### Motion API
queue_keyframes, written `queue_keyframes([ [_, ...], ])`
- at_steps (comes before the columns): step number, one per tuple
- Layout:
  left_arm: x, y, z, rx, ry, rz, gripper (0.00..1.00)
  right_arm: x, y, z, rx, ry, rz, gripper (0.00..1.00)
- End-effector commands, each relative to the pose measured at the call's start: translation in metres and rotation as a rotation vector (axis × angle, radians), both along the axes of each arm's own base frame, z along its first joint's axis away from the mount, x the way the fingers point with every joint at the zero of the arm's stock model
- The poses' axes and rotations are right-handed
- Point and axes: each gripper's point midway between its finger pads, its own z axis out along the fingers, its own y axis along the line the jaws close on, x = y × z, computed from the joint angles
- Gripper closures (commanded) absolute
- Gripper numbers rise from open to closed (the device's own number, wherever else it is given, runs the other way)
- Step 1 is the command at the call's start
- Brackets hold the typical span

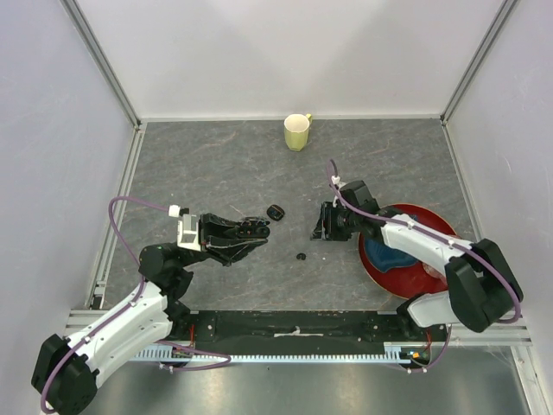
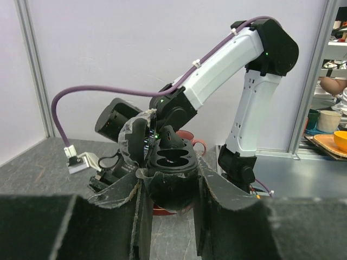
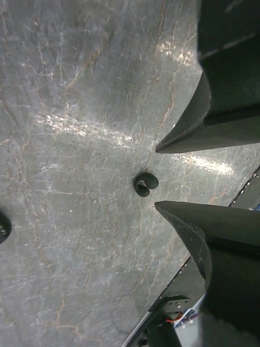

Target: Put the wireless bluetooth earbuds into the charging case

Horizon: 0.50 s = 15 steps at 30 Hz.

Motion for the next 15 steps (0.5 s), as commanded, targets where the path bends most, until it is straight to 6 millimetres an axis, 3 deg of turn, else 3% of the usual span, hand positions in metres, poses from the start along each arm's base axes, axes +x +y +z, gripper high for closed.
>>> queue_keyframes([
  [1,0.004,0.001,0.003,-0.014,-0.031,0.034,0.98,-0.001,0.012,-0.011,0.048,0.023,0.053,0.55],
  [9,0.006,0.001,-0.001,-0.009,-0.020,0.036,0.98,-0.003,0.019,-0.029,0.061,0.067,0.075,0.58],
  [15,0.005,0.001,0.000,-0.004,-0.019,0.038,0.98,-0.002,0.019,-0.035,0.057,0.079,0.067,0.54],
])
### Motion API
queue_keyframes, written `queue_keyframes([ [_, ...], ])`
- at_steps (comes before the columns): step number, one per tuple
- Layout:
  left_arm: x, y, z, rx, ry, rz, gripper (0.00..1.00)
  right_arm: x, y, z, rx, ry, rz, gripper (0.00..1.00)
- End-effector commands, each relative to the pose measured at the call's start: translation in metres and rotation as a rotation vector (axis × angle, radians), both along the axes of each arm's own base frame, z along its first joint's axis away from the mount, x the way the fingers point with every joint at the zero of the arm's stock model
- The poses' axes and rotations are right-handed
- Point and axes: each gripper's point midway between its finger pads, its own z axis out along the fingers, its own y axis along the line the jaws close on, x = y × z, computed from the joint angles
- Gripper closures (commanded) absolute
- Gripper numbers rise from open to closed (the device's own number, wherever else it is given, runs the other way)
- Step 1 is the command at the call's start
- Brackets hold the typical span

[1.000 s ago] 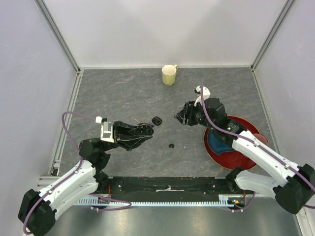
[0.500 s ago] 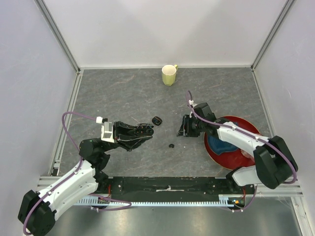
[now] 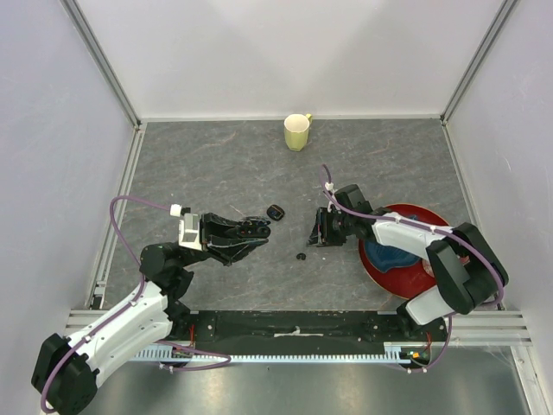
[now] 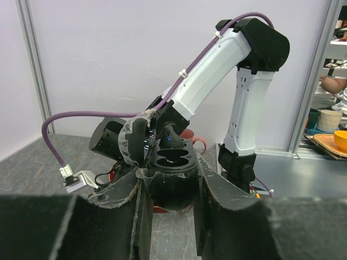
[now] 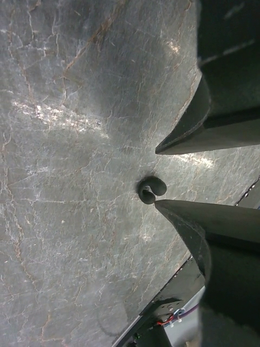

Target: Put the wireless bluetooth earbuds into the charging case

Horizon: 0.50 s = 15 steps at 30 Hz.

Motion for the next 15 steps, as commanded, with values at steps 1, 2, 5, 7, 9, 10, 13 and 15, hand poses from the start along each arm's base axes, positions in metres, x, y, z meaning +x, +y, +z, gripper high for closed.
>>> queue_keyframes([
  [1,0.003,0.003,0.003,-0.012,-0.032,0.039,0.98,0.007,0.007,0.001,0.033,-0.027,0.008,0.53],
  [2,0.004,0.003,0.003,-0.012,-0.031,0.041,0.98,0.007,0.007,0.000,0.031,-0.026,0.009,0.53],
  [5,0.004,0.002,0.004,-0.012,-0.030,0.040,0.98,0.005,0.006,-0.004,0.024,-0.019,0.014,0.53],
  [7,0.004,0.002,0.004,-0.010,-0.030,0.036,0.98,0.005,0.006,-0.006,0.022,-0.013,0.014,0.54],
  [9,0.004,0.002,0.005,-0.010,-0.030,0.036,0.98,0.003,0.006,-0.009,0.024,-0.007,0.019,0.55],
  [10,0.004,0.001,0.004,-0.008,-0.027,0.034,0.98,0.003,0.006,-0.009,0.024,-0.006,0.019,0.55],
  [13,0.004,0.001,0.005,-0.010,-0.025,0.033,0.98,0.002,0.007,-0.009,0.032,-0.004,0.027,0.55],
  [15,0.005,0.001,0.004,-0.008,-0.023,0.033,0.98,0.001,0.008,-0.010,0.033,-0.001,0.033,0.55],
])
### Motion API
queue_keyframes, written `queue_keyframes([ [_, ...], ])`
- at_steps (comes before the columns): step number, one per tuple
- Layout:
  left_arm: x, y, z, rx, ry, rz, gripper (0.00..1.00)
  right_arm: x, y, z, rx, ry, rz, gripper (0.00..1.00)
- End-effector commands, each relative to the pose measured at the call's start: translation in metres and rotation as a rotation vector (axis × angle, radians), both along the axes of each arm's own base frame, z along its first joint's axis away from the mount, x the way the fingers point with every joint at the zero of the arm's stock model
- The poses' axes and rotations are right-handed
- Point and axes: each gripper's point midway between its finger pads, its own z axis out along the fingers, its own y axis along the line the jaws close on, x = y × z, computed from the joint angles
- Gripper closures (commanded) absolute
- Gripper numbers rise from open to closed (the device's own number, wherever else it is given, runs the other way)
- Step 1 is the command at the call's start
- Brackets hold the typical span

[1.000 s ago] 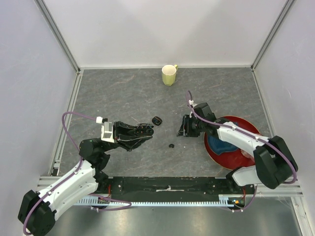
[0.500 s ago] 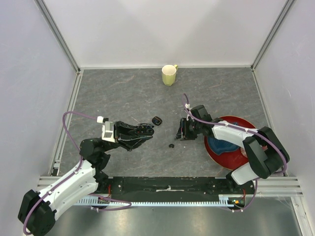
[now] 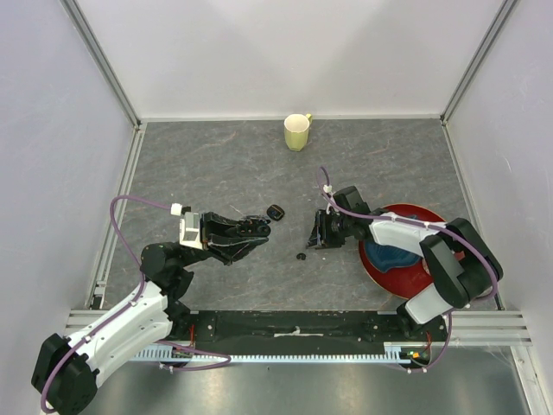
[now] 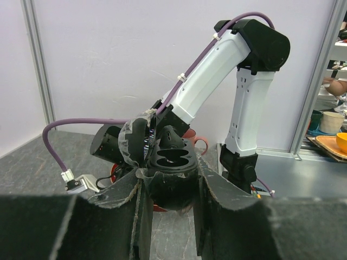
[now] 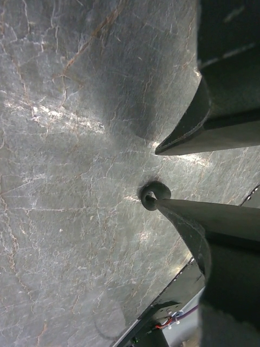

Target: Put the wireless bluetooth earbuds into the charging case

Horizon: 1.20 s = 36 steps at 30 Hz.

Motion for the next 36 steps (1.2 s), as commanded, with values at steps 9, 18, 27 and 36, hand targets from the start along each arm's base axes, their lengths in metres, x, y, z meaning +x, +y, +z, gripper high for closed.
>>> queue_keyframes([
  [9,0.002,0.001,0.005,-0.008,-0.036,0.023,0.98,0.000,0.010,-0.003,0.050,0.000,0.045,0.59],
  [18,0.003,0.001,0.002,-0.005,-0.029,0.026,0.98,-0.009,0.019,-0.010,0.056,0.020,0.084,0.62],
  [27,0.002,0.002,0.002,-0.007,-0.031,0.028,0.98,-0.012,0.024,-0.016,0.042,0.028,0.093,0.65],
  [36,0.001,0.002,0.000,-0.003,-0.027,0.022,0.98,-0.017,0.023,-0.023,0.027,0.039,0.100,0.69],
])
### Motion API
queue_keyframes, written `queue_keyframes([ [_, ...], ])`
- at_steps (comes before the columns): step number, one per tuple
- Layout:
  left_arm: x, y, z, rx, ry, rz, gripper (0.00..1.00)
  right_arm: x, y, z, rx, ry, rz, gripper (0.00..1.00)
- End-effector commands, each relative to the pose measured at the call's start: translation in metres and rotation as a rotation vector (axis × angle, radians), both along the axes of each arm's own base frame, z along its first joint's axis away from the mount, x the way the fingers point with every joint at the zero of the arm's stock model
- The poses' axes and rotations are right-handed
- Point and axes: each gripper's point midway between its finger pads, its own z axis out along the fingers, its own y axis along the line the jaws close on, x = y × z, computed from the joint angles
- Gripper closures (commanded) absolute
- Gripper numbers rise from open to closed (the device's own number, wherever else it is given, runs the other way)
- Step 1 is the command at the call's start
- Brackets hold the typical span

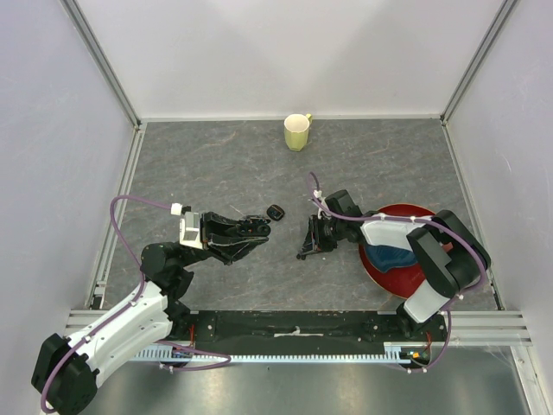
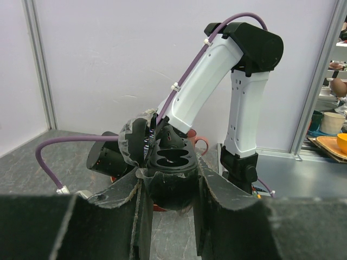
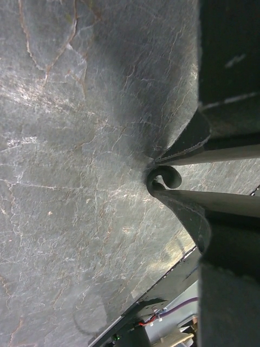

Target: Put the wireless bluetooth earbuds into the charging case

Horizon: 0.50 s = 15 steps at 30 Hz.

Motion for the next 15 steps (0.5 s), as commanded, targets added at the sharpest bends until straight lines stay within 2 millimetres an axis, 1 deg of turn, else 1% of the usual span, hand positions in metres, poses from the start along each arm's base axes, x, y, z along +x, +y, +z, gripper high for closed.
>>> queue_keyframes([
  [1,0.0004,0.0019,0.0009,-0.006,-0.032,0.021,0.98,-0.0045,-0.0011,-0.0108,-0.026,0.005,0.012,0.69],
  [10,-0.0002,0.0025,-0.0001,-0.006,-0.030,0.022,0.98,-0.0117,-0.0054,-0.0164,-0.058,0.003,0.025,0.70],
  [15,-0.0002,0.0024,-0.0014,-0.004,-0.025,0.021,0.98,-0.0129,-0.0066,-0.0163,-0.065,-0.008,0.028,0.70],
])
